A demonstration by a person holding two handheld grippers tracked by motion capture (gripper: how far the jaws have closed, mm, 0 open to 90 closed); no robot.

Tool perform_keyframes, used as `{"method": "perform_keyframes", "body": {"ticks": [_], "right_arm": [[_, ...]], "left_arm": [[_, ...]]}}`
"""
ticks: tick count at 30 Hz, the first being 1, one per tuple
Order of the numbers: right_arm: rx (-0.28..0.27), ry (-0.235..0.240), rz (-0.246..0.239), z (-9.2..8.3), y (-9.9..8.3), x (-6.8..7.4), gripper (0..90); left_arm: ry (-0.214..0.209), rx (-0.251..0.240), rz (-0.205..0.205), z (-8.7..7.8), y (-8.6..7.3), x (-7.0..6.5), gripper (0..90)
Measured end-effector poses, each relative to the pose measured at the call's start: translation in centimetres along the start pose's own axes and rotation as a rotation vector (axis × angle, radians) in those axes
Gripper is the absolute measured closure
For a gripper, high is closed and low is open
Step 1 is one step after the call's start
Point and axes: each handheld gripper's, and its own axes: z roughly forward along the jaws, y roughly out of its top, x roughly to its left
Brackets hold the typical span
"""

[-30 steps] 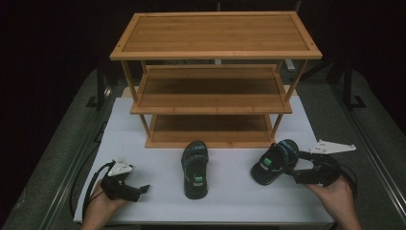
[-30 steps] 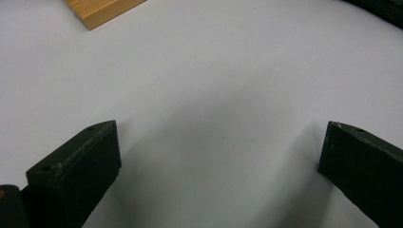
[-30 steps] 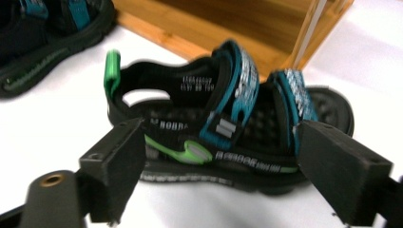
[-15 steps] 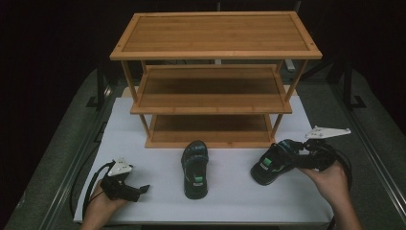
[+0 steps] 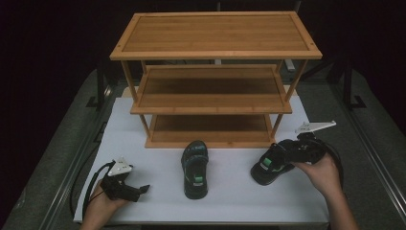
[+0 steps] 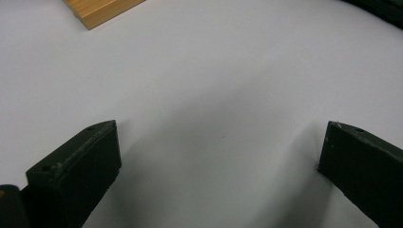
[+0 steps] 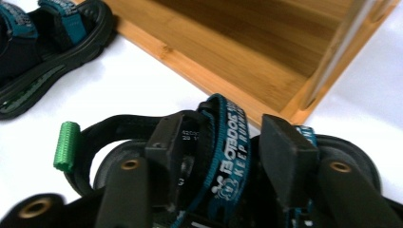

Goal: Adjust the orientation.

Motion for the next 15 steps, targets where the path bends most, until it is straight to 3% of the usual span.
{"method": "perform_keyframes", "body": {"ticks": [15], "right_arm": [[0.044, 0.014, 0.001, 0.60, -0.01, 0.08, 63.4]], "left_arm": [[-0.001, 0.000, -0.002, 0.01, 0.00, 0.01, 0.0]]}}
